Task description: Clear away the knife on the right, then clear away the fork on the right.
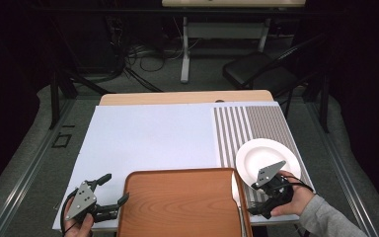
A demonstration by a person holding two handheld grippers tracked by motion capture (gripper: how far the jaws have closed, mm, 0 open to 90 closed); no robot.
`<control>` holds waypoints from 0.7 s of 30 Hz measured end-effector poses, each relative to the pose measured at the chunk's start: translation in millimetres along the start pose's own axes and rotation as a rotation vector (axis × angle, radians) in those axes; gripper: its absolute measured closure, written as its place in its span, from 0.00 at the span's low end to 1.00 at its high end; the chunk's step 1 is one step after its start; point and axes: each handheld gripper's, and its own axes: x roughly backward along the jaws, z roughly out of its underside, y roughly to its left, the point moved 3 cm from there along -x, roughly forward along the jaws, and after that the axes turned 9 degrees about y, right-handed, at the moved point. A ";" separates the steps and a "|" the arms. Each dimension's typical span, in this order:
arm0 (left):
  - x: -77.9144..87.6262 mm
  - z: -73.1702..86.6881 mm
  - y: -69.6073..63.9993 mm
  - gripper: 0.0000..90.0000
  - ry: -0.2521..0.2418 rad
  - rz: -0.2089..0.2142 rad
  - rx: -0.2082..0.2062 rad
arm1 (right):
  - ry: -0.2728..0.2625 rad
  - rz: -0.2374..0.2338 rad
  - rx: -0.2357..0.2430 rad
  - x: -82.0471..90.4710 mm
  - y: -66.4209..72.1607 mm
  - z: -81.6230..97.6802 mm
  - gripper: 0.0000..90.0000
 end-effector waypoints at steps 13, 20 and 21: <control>-0.7 0.0 -0.6 0.17 0.006 0.000 -0.004 | 0.025 0.042 0.046 12.7 -7.3 25.8 0.28; -0.9 0.2 -0.4 0.17 0.007 0.001 -0.003 | 0.031 0.068 0.066 15.8 -11.4 32.2 0.39; -0.8 0.3 -0.5 0.17 0.007 0.001 -0.004 | 0.033 0.075 0.076 16.5 -12.1 32.9 0.41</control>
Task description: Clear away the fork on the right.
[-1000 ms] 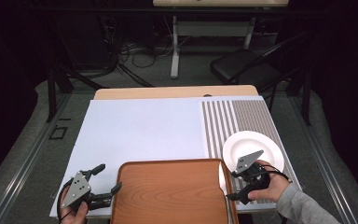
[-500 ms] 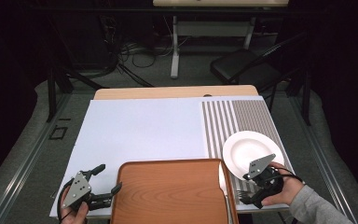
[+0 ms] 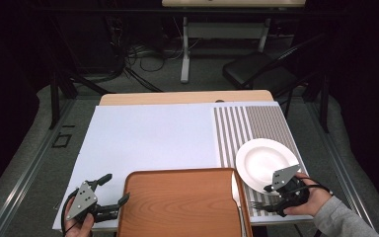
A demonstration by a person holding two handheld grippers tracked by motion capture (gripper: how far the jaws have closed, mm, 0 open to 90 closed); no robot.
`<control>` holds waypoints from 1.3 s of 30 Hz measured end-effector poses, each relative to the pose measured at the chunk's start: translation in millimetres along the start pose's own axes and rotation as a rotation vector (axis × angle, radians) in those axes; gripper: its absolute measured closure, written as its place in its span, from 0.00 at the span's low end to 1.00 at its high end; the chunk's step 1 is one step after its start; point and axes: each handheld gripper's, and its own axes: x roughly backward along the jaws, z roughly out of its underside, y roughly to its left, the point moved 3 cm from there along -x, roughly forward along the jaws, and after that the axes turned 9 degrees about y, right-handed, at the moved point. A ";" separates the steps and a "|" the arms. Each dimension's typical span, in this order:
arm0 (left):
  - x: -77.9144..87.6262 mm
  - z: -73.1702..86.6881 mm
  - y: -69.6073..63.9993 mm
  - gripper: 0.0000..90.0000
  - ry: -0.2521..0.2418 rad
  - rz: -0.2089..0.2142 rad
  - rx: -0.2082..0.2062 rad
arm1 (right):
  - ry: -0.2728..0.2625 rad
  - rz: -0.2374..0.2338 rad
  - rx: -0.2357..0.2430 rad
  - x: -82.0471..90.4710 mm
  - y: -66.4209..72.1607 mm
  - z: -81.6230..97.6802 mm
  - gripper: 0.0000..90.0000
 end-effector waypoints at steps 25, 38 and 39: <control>0.1 0.3 0.0 0.17 0.001 -0.001 0.006 | 0.148 -0.010 0.087 -7.3 6.9 9.2 0.73; -0.7 0.4 0.1 0.17 0.003 0.000 0.004 | 0.253 0.077 0.167 -12.7 4.0 18.9 0.81; -0.7 0.4 0.1 0.17 0.003 0.001 0.005 | 0.260 0.078 0.169 -13.4 4.4 19.4 0.81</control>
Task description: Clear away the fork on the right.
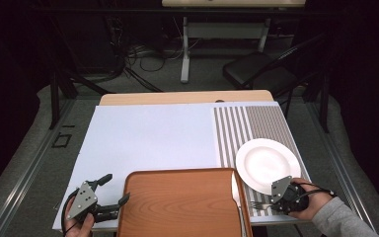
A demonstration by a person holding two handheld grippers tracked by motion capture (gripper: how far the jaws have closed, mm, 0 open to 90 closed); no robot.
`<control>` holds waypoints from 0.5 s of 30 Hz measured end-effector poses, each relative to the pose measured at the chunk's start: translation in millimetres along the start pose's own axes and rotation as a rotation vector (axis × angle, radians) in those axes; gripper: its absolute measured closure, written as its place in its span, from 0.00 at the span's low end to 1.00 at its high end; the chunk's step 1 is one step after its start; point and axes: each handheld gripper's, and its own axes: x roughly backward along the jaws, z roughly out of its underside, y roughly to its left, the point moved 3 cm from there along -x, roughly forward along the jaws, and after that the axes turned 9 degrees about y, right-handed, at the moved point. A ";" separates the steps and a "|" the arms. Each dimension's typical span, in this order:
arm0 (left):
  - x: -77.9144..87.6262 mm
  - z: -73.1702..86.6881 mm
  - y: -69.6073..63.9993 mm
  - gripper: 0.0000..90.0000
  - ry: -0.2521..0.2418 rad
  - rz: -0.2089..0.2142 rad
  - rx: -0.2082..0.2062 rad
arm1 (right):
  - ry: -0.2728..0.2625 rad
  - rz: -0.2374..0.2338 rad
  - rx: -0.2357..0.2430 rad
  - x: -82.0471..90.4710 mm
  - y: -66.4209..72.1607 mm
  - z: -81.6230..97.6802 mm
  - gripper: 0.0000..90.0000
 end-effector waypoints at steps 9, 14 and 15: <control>0.3 0.0 0.0 0.17 0.001 0.000 -0.005 | 0.030 0.012 0.029 -2.6 -1.5 0.9 0.83; 0.2 -0.1 -0.3 0.17 0.003 0.001 -0.007 | 0.033 0.012 0.038 -3.5 -4.3 0.4 0.89; 0.2 -0.1 -0.3 0.17 0.003 0.001 -0.007 | 0.037 0.002 0.032 -3.3 -4.7 0.6 0.90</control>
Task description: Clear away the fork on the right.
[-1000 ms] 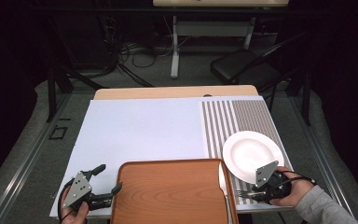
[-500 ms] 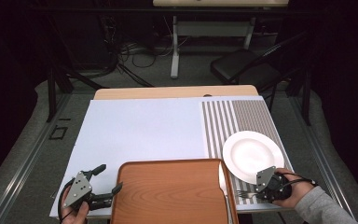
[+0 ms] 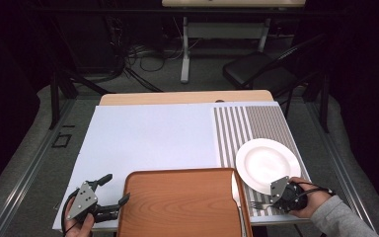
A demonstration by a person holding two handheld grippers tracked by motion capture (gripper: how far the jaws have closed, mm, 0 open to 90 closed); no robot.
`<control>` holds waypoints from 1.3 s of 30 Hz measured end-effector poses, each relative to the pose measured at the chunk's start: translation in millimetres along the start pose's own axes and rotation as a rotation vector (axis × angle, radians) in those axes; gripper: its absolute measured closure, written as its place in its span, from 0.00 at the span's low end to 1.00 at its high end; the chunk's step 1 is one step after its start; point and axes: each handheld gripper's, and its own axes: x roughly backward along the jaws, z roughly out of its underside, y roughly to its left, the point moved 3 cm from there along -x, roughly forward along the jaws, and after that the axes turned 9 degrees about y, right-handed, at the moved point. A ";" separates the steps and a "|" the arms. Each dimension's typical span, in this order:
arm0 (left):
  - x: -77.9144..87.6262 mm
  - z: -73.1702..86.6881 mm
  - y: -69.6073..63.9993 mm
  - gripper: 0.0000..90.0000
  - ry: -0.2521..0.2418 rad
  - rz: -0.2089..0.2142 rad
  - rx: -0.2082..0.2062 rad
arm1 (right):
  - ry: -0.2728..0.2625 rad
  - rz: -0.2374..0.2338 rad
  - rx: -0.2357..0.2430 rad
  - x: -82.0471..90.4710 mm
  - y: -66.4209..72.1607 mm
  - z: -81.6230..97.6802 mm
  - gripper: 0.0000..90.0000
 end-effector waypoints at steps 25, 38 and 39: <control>0.1 0.0 0.2 0.17 0.000 -0.001 -0.001 | 0.017 -0.052 0.051 2.8 0.5 -8.9 0.96; -0.1 -0.1 0.3 0.17 -0.003 0.000 0.002 | -0.051 -0.080 -0.027 29.5 -3.6 -23.3 0.96; -0.1 -0.1 0.3 0.17 -0.002 0.000 0.002 | -0.056 -0.082 -0.035 31.4 -4.4 -24.5 0.96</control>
